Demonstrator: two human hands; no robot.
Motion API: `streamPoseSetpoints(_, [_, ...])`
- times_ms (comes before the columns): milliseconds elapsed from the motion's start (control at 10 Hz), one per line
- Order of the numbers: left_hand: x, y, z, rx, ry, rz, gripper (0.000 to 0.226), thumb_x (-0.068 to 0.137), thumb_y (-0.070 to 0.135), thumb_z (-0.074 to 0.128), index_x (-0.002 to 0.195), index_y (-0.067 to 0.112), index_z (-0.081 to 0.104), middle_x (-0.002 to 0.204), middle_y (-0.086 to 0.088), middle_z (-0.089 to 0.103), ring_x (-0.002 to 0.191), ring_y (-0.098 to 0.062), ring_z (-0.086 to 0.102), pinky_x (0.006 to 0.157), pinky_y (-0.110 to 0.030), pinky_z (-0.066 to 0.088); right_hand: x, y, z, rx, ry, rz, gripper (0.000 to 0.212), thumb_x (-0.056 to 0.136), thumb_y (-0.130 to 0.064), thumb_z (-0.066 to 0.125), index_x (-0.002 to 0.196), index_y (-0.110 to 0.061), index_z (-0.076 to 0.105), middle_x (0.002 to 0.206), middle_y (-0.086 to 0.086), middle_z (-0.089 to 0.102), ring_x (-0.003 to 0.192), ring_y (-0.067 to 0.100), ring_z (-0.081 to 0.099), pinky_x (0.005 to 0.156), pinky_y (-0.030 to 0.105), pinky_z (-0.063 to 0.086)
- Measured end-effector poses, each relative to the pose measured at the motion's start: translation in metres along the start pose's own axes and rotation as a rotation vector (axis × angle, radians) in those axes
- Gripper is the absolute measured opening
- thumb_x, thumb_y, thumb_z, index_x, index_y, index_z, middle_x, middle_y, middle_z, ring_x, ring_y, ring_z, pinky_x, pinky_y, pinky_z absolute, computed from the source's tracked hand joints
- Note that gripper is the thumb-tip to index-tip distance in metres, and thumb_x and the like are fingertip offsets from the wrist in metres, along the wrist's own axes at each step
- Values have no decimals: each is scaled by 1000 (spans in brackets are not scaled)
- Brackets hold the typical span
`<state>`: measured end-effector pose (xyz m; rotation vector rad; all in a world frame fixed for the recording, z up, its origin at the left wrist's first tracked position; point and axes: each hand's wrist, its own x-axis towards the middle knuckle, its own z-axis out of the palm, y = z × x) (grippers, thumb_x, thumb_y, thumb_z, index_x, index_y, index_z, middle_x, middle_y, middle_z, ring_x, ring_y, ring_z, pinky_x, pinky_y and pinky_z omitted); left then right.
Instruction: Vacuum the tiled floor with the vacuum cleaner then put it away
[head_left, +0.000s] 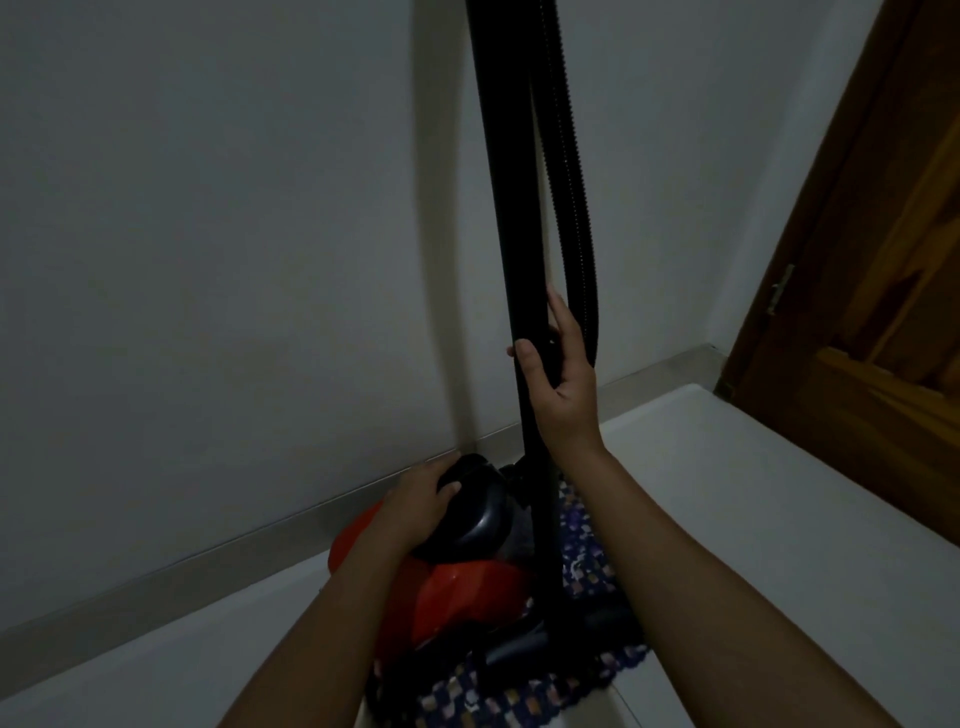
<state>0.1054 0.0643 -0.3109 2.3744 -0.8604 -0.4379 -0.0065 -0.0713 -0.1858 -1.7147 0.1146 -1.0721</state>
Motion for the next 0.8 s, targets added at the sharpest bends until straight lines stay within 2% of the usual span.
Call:
streamPoseSetpoints(100, [-10, 10, -8, 14, 24, 3, 48, 85, 32, 51, 133, 22, 52, 126, -13, 61, 115, -30, 57, 99, -41, 46, -6, 3, -3, -65, -13, 43, 52, 99, -11, 49, 146, -17, 29, 141, -18, 36, 125, -23, 32, 106, 4, 26])
streamPoseSetpoints(200, [-14, 17, -10, 29, 56, 36, 42, 88, 17, 57, 130, 14, 55, 124, -15, 62, 113, -30, 58, 96, -31, 43, -13, 4, -6, -124, -52, 78, 53, 100, -16, 46, 149, -13, 26, 146, -7, 36, 128, -11, 33, 105, 2, 25])
streamPoseSetpoints(300, [-17, 22, -12, 57, 50, 20, 42, 89, 16, 56, 131, 11, 52, 126, -19, 58, 116, -31, 54, 97, -30, 40, -20, 2, -13, -194, -90, 140, 53, 100, -19, 46, 149, -11, 26, 144, -7, 36, 130, -5, 32, 104, 3, 24])
streamPoseSetpoints(400, [-18, 25, -16, 86, 81, 8, 44, 91, 21, 54, 133, 8, 49, 129, -18, 51, 120, -32, 49, 101, -32, 37, -22, 2, -18, -225, -126, 185, 55, 100, -25, 45, 150, -15, 24, 151, 1, 36, 136, 7, 33, 111, 21, 28])
streamPoseSetpoints(500, [-19, 30, -27, 107, 135, 34, 52, 92, 28, 54, 137, 5, 43, 144, -16, 40, 133, -29, 38, 110, -33, 29, -28, 1, -23, -285, -170, 267, 59, 100, -30, 43, 152, -15, 18, 154, 1, 30, 133, -1, 26, 110, 20, 22])
streamPoseSetpoints(600, [-25, 38, -36, 130, 142, 84, 59, 93, 32, 51, 143, 7, 33, 154, -13, 26, 142, -26, 23, 117, -35, 21, -43, 10, -29, -327, -213, 333, 65, 100, -35, 43, 153, -17, 12, 158, -1, 20, 139, 2, 20, 112, 20, 18])
streamPoseSetpoints(700, [-32, 46, -43, 139, 130, 98, 62, 94, 34, 49, 145, 6, 28, 156, -12, 21, 144, -24, 19, 118, -34, 18, -51, 12, -34, -386, -234, 406, 67, 99, -39, 43, 153, -18, 10, 157, -5, 18, 143, 7, 19, 116, 24, 17])
streamPoseSetpoints(800, [-57, 42, -27, 47, 112, 120, 61, 94, 31, 49, 146, 8, 27, 157, -11, 21, 144, -23, 20, 118, -30, 15, -99, 21, -42, -447, -276, 444, 65, 99, -39, 42, 153, -22, 11, 152, -14, 15, 140, 0, 11, 117, 23, 10])
